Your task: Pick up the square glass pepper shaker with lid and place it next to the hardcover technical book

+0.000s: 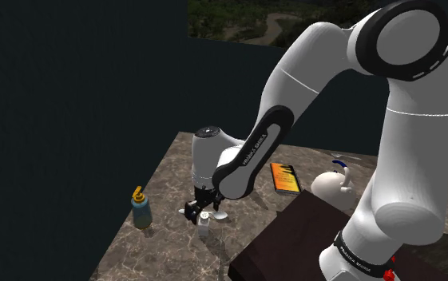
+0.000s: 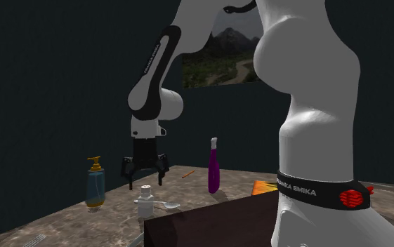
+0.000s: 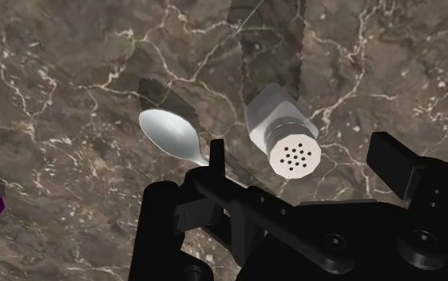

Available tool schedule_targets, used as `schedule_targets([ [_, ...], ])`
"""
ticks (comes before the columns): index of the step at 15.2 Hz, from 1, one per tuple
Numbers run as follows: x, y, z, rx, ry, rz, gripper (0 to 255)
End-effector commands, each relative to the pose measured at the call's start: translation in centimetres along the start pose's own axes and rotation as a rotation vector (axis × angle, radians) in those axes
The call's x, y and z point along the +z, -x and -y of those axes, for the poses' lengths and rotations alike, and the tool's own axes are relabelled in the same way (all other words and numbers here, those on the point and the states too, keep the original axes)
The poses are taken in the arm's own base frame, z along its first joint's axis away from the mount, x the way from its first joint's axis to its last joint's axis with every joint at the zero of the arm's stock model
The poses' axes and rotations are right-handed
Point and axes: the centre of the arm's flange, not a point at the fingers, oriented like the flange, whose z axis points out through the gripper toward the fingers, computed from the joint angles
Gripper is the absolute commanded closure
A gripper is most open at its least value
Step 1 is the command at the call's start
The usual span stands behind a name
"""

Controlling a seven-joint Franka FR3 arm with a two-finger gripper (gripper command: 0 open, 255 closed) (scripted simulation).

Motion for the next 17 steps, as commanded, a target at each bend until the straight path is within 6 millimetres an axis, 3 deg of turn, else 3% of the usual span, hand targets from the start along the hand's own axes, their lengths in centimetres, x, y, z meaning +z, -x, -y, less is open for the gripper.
schedule_targets([
  [1,1.02,-0.08,0.00,0.000,0.000,0.000,0],
  [9,1.31,-0.08,0.00,0.000,0.000,0.000,0],
  [10,1.31,-0.08,0.00,0.000,0.000,0.000,255],
  [17,1.32,-0.08,0.00,0.000,0.000,0.000,255],
])
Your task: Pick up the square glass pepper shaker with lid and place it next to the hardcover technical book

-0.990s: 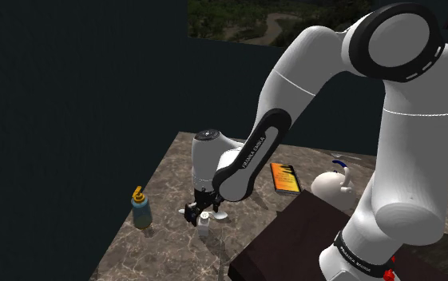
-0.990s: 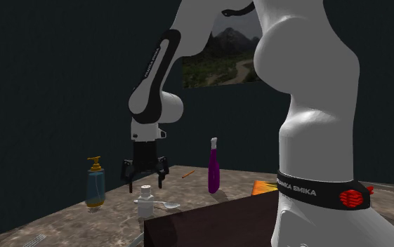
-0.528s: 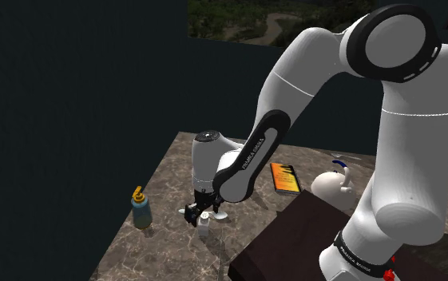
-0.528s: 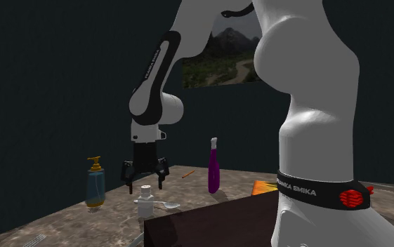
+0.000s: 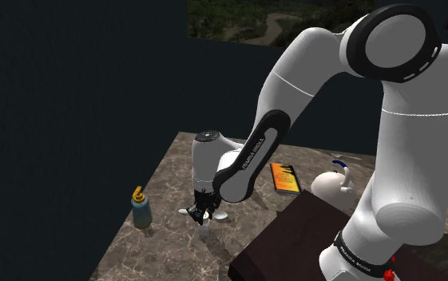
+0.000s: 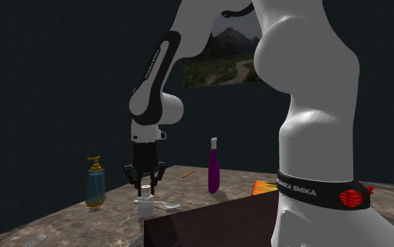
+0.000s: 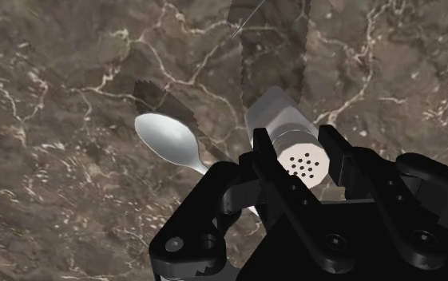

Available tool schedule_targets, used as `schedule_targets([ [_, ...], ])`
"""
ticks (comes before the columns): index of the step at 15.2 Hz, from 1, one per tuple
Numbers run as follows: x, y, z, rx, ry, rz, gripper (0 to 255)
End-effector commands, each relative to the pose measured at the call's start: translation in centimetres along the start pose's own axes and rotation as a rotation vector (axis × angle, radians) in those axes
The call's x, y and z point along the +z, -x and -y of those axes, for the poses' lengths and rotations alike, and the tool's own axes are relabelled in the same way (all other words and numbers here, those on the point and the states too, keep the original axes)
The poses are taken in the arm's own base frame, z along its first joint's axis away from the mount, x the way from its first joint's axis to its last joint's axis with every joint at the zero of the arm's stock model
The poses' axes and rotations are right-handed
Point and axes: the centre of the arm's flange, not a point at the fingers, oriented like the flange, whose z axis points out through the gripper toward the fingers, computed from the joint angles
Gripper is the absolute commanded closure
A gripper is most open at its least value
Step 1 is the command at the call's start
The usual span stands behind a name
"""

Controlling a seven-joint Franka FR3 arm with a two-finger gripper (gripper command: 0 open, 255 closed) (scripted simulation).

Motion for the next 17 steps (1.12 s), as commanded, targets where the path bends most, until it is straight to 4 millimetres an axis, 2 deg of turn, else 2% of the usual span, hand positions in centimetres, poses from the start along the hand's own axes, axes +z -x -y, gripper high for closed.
schedule_targets([
  [1,0.0,0.0,0.0,0.000,0.000,0.000,255],
  [2,0.0,0.0,0.0,0.000,0.000,0.000,255],
  [17,-7.9,0.2,-0.2,0.000,0.000,0.000,255],
])
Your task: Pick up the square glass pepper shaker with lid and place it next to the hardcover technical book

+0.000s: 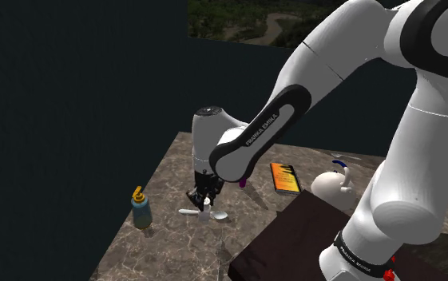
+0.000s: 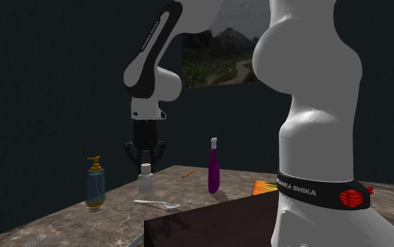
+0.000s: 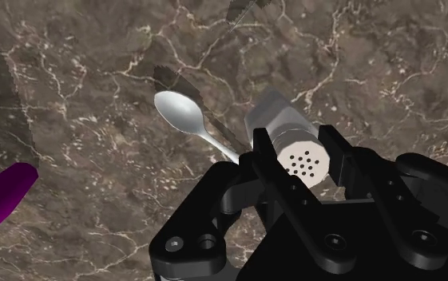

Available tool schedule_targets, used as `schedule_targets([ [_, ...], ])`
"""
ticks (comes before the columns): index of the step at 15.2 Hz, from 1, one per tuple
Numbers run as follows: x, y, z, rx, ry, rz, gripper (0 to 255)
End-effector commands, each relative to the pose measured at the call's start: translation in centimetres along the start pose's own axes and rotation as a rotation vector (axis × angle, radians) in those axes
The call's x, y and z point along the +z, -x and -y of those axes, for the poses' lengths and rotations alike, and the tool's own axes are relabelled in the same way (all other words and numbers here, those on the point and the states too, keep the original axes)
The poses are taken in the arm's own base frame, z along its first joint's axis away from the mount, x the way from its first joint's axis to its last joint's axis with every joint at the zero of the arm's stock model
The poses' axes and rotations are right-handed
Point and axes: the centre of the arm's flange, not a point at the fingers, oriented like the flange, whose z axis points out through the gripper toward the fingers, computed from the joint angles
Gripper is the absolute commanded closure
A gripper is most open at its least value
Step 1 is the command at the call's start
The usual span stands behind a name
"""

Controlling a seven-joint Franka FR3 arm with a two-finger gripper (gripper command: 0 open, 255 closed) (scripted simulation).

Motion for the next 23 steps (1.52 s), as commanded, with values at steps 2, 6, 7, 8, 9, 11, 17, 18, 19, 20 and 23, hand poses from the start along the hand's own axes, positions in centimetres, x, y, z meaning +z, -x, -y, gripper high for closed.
schedule_targets([
  [2,-1.7,0.0,-0.1,0.000,0.000,0.001,255],
  [6,-3.8,0.1,-0.2,0.000,0.000,0.001,255],
  [7,-4.3,0.1,-0.2,0.000,0.000,0.001,255],
  [8,-4.8,0.1,-0.2,0.000,0.000,0.001,255],
  [9,-5.3,0.1,-0.2,0.000,0.000,0.001,255],
  [11,-6.4,0.1,-0.2,0.000,0.000,0.001,255],
  [17,-9.2,0.2,-0.3,0.000,0.000,0.001,255],
  [18,-9.2,-0.3,-1.5,0.000,0.000,0.001,255],
  [19,-9.2,-0.7,-2.8,0.000,0.000,0.001,255],
  [20,-9.1,-1.1,-4.0,0.000,0.000,0.001,255],
  [23,-9.1,-2.5,-7.7,0.000,0.000,0.001,255],
])
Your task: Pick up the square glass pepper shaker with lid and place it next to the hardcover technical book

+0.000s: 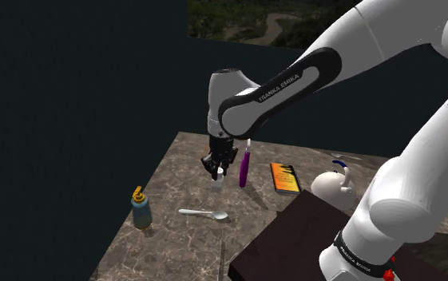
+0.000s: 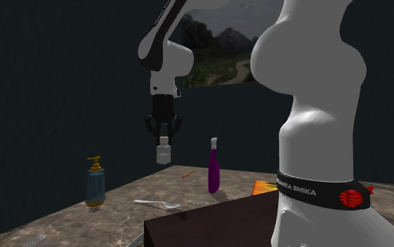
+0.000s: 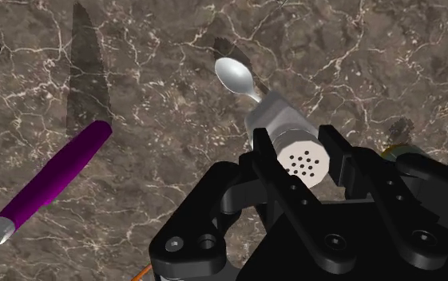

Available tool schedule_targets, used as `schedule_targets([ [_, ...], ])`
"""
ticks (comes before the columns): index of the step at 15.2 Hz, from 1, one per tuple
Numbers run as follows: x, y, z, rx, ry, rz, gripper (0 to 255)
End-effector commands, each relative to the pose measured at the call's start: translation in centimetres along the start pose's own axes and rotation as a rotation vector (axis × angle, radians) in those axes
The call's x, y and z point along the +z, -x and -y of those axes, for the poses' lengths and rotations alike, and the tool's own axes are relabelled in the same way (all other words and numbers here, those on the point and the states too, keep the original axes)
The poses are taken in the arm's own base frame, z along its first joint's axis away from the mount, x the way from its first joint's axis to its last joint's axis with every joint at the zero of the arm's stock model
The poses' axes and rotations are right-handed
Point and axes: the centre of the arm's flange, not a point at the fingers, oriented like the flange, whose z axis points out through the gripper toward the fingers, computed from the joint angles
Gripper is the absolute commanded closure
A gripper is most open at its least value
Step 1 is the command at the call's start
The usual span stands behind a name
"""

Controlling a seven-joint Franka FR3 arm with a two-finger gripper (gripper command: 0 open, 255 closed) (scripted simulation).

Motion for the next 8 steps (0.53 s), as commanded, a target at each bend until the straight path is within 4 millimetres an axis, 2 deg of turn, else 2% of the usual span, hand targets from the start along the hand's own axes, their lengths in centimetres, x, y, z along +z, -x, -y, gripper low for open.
schedule_targets([
  [1,-0.2,-1.1,-2.3,-0.002,0.000,0.000,255],
  [8,-0.1,-4.2,-11.0,-0.002,0.000,0.000,255],
])
